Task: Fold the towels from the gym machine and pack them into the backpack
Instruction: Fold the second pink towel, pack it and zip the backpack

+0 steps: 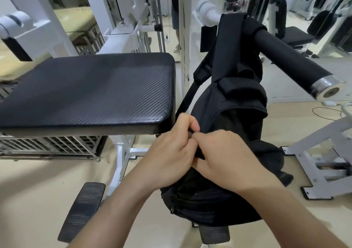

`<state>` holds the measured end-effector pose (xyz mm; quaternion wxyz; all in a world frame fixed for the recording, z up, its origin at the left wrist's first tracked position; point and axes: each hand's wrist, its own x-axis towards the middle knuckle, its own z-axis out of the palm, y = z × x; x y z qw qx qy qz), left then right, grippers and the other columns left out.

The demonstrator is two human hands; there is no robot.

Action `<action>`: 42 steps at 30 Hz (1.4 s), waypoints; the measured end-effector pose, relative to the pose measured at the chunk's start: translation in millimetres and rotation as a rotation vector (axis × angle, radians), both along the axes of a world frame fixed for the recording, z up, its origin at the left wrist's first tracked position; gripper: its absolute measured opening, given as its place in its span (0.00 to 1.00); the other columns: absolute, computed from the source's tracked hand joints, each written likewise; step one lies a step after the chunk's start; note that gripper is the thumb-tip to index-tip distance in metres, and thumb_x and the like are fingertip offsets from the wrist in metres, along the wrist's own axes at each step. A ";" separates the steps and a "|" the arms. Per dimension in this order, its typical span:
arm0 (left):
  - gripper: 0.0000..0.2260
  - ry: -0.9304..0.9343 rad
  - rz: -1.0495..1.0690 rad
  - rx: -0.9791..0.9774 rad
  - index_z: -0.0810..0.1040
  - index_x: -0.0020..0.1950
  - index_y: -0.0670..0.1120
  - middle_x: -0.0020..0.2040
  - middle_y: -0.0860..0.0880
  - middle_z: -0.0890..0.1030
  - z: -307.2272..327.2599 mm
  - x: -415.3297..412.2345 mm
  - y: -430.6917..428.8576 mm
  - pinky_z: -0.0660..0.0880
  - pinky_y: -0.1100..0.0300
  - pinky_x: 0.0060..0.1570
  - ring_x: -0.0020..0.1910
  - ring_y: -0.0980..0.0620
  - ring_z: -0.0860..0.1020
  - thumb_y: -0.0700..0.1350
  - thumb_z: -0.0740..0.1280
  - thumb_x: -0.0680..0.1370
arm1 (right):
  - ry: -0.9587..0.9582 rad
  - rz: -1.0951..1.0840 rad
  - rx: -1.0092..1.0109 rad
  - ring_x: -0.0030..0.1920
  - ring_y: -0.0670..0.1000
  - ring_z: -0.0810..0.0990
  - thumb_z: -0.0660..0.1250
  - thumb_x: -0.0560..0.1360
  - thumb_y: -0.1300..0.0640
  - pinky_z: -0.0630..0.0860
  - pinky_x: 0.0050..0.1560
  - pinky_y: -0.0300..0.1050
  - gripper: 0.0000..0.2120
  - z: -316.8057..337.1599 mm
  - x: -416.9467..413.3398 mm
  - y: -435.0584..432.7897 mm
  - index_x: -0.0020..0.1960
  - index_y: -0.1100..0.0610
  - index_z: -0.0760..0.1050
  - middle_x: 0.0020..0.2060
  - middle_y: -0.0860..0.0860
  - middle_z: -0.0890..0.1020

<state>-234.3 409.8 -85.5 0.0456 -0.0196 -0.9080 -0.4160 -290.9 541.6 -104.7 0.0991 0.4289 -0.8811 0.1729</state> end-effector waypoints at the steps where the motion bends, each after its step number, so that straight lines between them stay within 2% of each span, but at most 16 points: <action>1: 0.10 -0.049 -0.025 0.090 0.66 0.53 0.52 0.35 0.52 0.75 -6.0 -1.8 -5.1 0.66 0.62 0.36 0.33 0.58 0.70 0.38 0.55 0.77 | -0.032 0.036 -0.030 0.25 0.56 0.74 0.63 0.69 0.52 0.68 0.24 0.47 0.08 -4.3 -2.4 0.0 0.36 0.49 0.64 0.25 0.50 0.75; 3: 0.11 -0.116 -0.048 0.341 0.72 0.55 0.49 0.34 0.53 0.71 -20.7 -5.6 -14.7 0.66 0.68 0.36 0.33 0.60 0.68 0.39 0.55 0.78 | -0.033 0.078 -0.081 0.24 0.56 0.72 0.65 0.69 0.57 0.67 0.24 0.48 0.13 -14.5 -7.5 -1.1 0.37 0.47 0.60 0.23 0.49 0.71; 6: 0.14 -0.165 0.002 0.713 0.78 0.56 0.48 0.33 0.51 0.69 -43.1 -9.1 -26.3 0.66 0.64 0.34 0.33 0.55 0.67 0.41 0.57 0.76 | -0.021 0.077 -0.114 0.23 0.56 0.70 0.62 0.70 0.55 0.68 0.22 0.51 0.12 -24.5 -12.6 -6.2 0.36 0.50 0.58 0.23 0.48 0.65; 7: 0.15 -0.125 0.026 0.695 0.78 0.56 0.49 0.35 0.50 0.71 -51.3 -9.6 -27.6 0.67 0.64 0.35 0.34 0.54 0.68 0.39 0.57 0.74 | -0.012 0.067 -0.127 0.22 0.56 0.70 0.60 0.70 0.54 0.69 0.22 0.51 0.11 -26.4 -14.3 -7.6 0.36 0.50 0.57 0.23 0.48 0.65; 10: 0.17 0.123 0.121 0.187 0.75 0.57 0.51 0.48 0.55 0.75 -76.3 -8.9 -21.0 0.70 0.65 0.46 0.47 0.58 0.74 0.35 0.62 0.72 | 0.024 0.064 -0.144 0.22 0.56 0.71 0.61 0.71 0.53 0.69 0.21 0.49 0.11 -29.6 -16.9 -10.9 0.34 0.51 0.61 0.22 0.49 0.71; 12: 0.14 0.250 0.180 0.005 0.76 0.54 0.51 0.50 0.59 0.76 -86.1 -9.6 -15.5 0.71 0.65 0.48 0.51 0.58 0.75 0.37 0.66 0.72 | 0.047 0.048 -0.142 0.22 0.55 0.72 0.62 0.72 0.53 0.69 0.21 0.48 0.10 -29.7 -17.9 -11.0 0.33 0.53 0.67 0.23 0.48 0.71; 15: 0.13 0.321 0.265 -0.033 0.77 0.46 0.53 0.41 0.65 0.76 -87.9 -14.1 -12.5 0.69 0.70 0.42 0.42 0.65 0.74 0.35 0.66 0.70 | 0.095 -0.039 -0.190 0.21 0.55 0.69 0.64 0.72 0.52 0.67 0.20 0.47 0.15 -25.2 -19.8 -11.8 0.33 0.51 0.59 0.23 0.48 0.65; 19: 0.14 0.356 0.348 -0.015 0.76 0.45 0.53 0.40 0.62 0.77 -89.1 -7.4 -6.0 0.69 0.70 0.40 0.40 0.64 0.75 0.33 0.66 0.69 | 0.073 -0.233 -0.222 0.27 0.54 0.71 0.66 0.71 0.51 0.67 0.25 0.46 0.18 -15.4 -26.9 1.5 0.33 0.52 0.58 0.25 0.50 0.69; 24: 0.14 0.378 0.453 -0.007 0.76 0.45 0.54 0.41 0.60 0.78 -83.7 -1.5 -3.6 0.68 0.73 0.40 0.41 0.63 0.75 0.34 0.65 0.68 | -0.242 -0.473 -0.571 0.27 0.50 0.65 0.66 0.73 0.54 0.64 0.31 0.51 0.20 -5.2 -63.1 54.5 0.31 0.61 0.60 0.23 0.50 0.65; 27: 0.16 0.351 0.483 -0.033 0.75 0.45 0.55 0.43 0.59 0.78 -76.6 -4.4 -8.6 0.68 0.74 0.41 0.43 0.65 0.75 0.34 0.64 0.69 | -0.238 -0.612 -0.722 0.27 0.47 0.64 0.67 0.71 0.57 0.61 0.29 0.38 0.18 -4.8 -75.5 68.3 0.30 0.63 0.63 0.23 0.50 0.65; 30: 0.15 0.244 0.499 -0.171 0.75 0.46 0.55 0.41 0.59 0.76 -70.9 -7.0 -10.4 0.68 0.71 0.40 0.43 0.64 0.74 0.34 0.68 0.70 | -0.202 -0.543 -0.771 0.28 0.46 0.65 0.68 0.71 0.60 0.61 0.30 0.34 0.17 -2.6 -69.9 65.9 0.30 0.64 0.64 0.24 0.51 0.66; 32: 0.12 0.330 0.404 -0.210 0.77 0.55 0.51 0.48 0.57 0.77 -61.3 -15.0 0.2 0.71 0.66 0.48 0.47 0.62 0.74 0.41 0.69 0.72 | -0.197 -0.434 -0.800 0.27 0.45 0.65 0.69 0.71 0.61 0.60 0.29 0.33 0.18 -2.3 -61.9 57.3 0.30 0.63 0.63 0.25 0.50 0.67; 35: 0.21 0.448 0.191 -0.276 0.76 0.64 0.44 0.60 0.49 0.77 -52.1 -42.8 27.4 0.70 0.61 0.62 0.60 0.53 0.74 0.49 0.69 0.73 | -0.225 -0.303 -0.805 0.27 0.45 0.65 0.70 0.72 0.62 0.63 0.29 0.35 0.18 -7.4 -51.1 38.7 0.29 0.61 0.64 0.25 0.49 0.68; 38: 0.14 0.433 0.191 -0.275 0.77 0.56 0.46 0.51 0.52 0.80 -47.4 -71.0 39.9 0.70 0.65 0.47 0.49 0.55 0.76 0.44 0.72 0.71 | -0.257 -0.250 -0.792 0.30 0.49 0.71 0.69 0.73 0.62 0.67 0.31 0.38 0.16 -13.1 -48.9 29.6 0.30 0.60 0.68 0.26 0.49 0.72; 40: 0.07 0.477 0.195 -0.346 0.78 0.47 0.45 0.41 0.51 0.80 -49.0 -83.1 37.9 0.66 0.63 0.37 0.39 0.52 0.76 0.41 0.73 0.71 | -0.222 -0.260 -0.761 0.31 0.49 0.70 0.69 0.73 0.61 0.66 0.32 0.36 0.17 -15.2 -51.6 27.3 0.30 0.56 0.65 0.27 0.47 0.71; 42: 0.04 0.525 0.162 -0.388 0.79 0.42 0.44 0.36 0.50 0.79 -51.8 -90.4 34.7 0.69 0.58 0.33 0.34 0.50 0.75 0.39 0.72 0.72 | -0.179 -0.302 -0.702 0.33 0.48 0.69 0.67 0.75 0.58 0.65 0.33 0.37 0.17 -16.9 -52.2 24.8 0.31 0.53 0.63 0.29 0.46 0.69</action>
